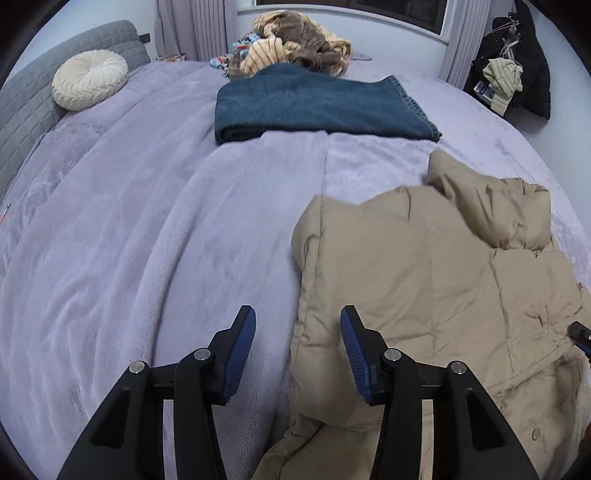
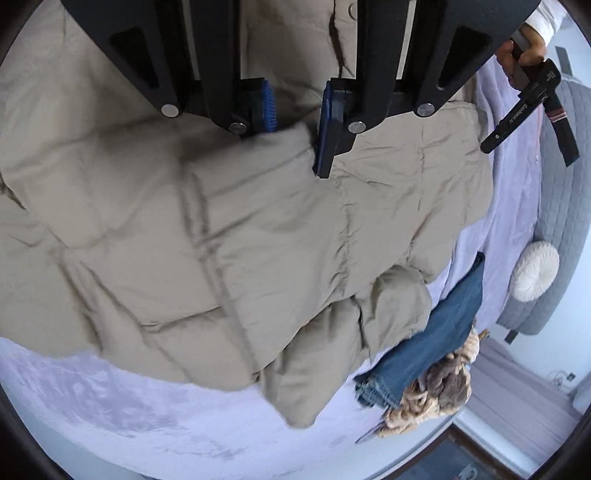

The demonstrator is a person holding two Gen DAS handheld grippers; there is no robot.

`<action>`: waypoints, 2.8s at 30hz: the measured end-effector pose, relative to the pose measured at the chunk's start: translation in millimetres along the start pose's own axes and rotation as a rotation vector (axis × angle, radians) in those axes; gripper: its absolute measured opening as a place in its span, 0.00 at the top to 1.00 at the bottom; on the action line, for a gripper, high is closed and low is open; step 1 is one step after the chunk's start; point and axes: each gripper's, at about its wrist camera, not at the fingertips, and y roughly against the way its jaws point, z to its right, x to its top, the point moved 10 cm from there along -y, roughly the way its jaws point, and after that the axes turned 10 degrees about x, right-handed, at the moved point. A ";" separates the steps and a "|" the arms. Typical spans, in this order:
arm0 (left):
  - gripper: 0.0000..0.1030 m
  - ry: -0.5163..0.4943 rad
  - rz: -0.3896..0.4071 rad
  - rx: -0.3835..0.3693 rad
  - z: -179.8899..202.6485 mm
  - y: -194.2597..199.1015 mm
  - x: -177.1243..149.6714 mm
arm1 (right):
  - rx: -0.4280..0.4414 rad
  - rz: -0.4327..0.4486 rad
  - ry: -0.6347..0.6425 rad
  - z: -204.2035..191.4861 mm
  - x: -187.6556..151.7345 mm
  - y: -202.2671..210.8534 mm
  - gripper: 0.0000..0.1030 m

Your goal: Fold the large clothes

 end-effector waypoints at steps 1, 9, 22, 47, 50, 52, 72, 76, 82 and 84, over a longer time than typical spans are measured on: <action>0.51 -0.007 0.008 -0.004 1.6 -0.6 7.6 | 0.006 0.043 0.002 -1.5 3.5 10.6 0.78; 0.51 -0.073 -0.056 0.050 23.5 -50.8 -6.1 | -0.018 0.130 0.157 -48.6 41.5 11.3 0.79; 0.35 -0.054 -0.081 0.040 18.3 -64.4 -18.4 | -0.109 -0.074 -0.004 15.7 0.3 -37.5 0.85; 0.00 -0.232 -0.065 -0.164 193.7 66.1 -62.2 | -0.016 0.081 -0.357 140.9 -47.1 133.0 0.41; 0.00 -0.251 -0.080 -0.164 223.3 72.4 -67.5 | -0.019 0.101 -0.396 171.2 -41.2 151.2 0.31; 0.00 -0.257 -0.097 -0.171 242.8 73.9 -70.7 | -0.026 0.125 -0.416 191.4 -36.0 164.8 0.29; 0.00 -0.289 -0.158 -0.145 325.9 72.0 -82.7 | 0.126 0.427 -0.722 346.3 26.9 230.1 0.15; 0.00 -0.275 -0.148 -0.135 324.6 74.1 -77.4 | 0.244 0.480 -0.801 355.7 45.8 227.9 0.15; 0.00 -0.235 -0.124 -0.111 303.5 75.1 -61.7 | 0.380 0.530 -0.876 353.9 71.5 222.3 0.24; 0.00 -0.222 -0.119 -0.101 293.1 73.7 -56.6 | 0.421 0.534 -0.908 351.4 76.5 218.0 0.70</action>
